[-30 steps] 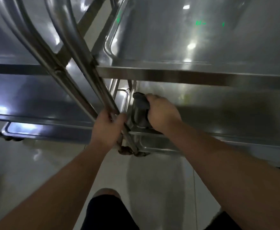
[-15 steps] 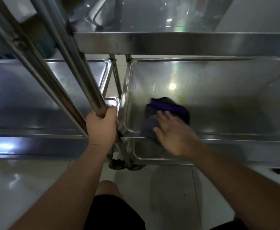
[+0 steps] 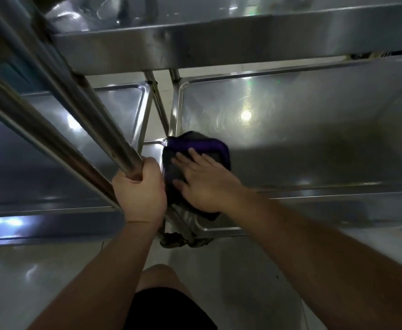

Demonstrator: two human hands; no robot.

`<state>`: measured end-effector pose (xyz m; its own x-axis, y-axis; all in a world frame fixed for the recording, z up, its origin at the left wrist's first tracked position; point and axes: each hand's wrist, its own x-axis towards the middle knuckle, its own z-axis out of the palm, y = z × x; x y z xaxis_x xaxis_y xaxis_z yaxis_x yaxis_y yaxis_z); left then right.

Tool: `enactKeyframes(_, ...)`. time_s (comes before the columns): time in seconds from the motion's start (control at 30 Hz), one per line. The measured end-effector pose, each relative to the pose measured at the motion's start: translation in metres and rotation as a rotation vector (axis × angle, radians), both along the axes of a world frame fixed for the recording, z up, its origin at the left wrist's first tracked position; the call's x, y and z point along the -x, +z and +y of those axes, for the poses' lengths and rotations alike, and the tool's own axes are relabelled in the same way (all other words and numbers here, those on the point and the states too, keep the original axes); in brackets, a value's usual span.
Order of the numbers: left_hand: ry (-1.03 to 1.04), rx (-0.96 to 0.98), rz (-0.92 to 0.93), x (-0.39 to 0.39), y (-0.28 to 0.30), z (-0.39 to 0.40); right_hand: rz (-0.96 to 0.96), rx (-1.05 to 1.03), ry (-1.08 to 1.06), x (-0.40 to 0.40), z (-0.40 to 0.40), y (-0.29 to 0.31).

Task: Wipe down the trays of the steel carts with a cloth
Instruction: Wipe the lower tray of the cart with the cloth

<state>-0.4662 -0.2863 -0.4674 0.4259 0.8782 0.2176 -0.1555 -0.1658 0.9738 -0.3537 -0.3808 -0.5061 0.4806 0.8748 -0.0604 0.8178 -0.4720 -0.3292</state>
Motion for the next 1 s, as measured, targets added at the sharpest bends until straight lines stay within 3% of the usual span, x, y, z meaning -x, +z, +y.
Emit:
enactKeyframes(0.1,-0.012,-0.036,-0.004,0.001,-0.005,0.003,-0.014,0.003,0.081,-0.012,-0.044,0.002)
enactKeyframes(0.27,-0.021,-0.044,-0.040,-0.002,-0.009,0.007,-0.134,-0.006,-0.388,-0.112,-0.127,0.001)
enactKeyframes(0.43,-0.013,-0.006,-0.052,-0.002,-0.011,0.008,-0.076,0.069,-0.693,-0.178,-0.074,0.007)
enactKeyframes(0.57,-0.033,-0.009,-0.047,0.000,-0.008,0.006,-0.061,0.004,-0.488,-0.135,0.002,0.010)
enactKeyframes(0.7,-0.033,-0.021,-0.023,0.001,-0.005,0.007,-0.078,-0.007,0.133,-0.057,-0.007,0.002)
enactKeyframes(0.77,-0.048,-0.003,-0.028,0.001,-0.003,0.006,-0.088,0.011,0.354,-0.064,-0.041,0.001)
enactKeyframes(0.83,-0.040,-0.004,-0.013,0.001,-0.003,0.006,-0.124,0.005,0.315,-0.098,-0.060,0.001)
enactKeyframes(1.0,-0.024,-0.057,-0.045,0.000,-0.005,0.007,-0.098,0.066,-0.246,-0.157,0.002,0.002)
